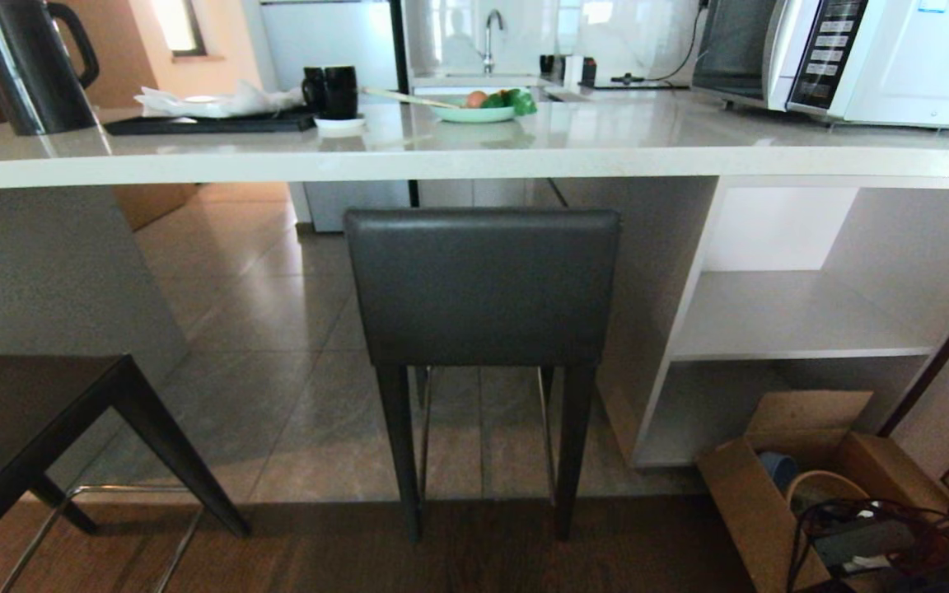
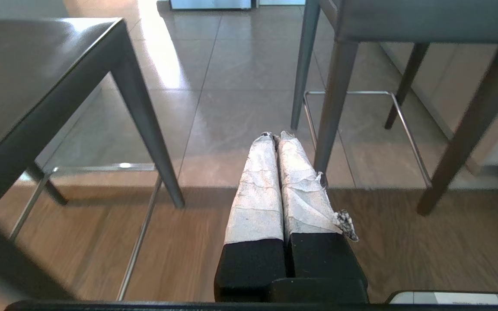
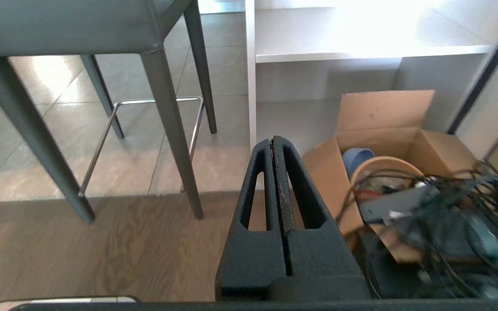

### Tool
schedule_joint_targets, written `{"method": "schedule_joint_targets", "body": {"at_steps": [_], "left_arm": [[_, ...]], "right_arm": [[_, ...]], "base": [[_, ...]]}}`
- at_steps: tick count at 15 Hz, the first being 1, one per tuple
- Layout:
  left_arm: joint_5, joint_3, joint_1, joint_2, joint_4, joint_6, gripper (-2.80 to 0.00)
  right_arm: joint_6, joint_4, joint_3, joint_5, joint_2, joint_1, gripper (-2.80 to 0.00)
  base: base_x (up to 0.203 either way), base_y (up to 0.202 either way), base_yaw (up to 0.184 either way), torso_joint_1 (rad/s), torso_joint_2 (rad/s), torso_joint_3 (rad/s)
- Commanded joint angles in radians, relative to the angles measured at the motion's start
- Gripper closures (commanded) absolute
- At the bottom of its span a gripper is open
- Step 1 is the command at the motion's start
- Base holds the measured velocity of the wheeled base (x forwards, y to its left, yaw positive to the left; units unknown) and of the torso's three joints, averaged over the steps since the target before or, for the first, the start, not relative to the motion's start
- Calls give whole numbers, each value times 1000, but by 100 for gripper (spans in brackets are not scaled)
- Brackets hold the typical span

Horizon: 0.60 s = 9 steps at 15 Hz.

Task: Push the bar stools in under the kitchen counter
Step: Push the gray chair back under the dining table

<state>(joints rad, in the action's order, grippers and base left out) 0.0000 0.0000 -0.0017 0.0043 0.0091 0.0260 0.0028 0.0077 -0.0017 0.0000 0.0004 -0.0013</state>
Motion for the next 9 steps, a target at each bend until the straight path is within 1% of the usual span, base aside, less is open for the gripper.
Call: {"method": "schedule_joint_targets", "body": {"at_steps": [1, 9], "left_arm": [[0, 0, 0, 0, 0, 0, 0], [-2, 0, 0, 0, -1, -3, 0]], "right_arm": [[0, 0, 0, 0, 0, 0, 0], [0, 0, 0, 0, 0, 0, 0]], "base": [[-195, 0, 0, -1, -1, 3], [-198, 0, -1, 2, 3, 5]]}}
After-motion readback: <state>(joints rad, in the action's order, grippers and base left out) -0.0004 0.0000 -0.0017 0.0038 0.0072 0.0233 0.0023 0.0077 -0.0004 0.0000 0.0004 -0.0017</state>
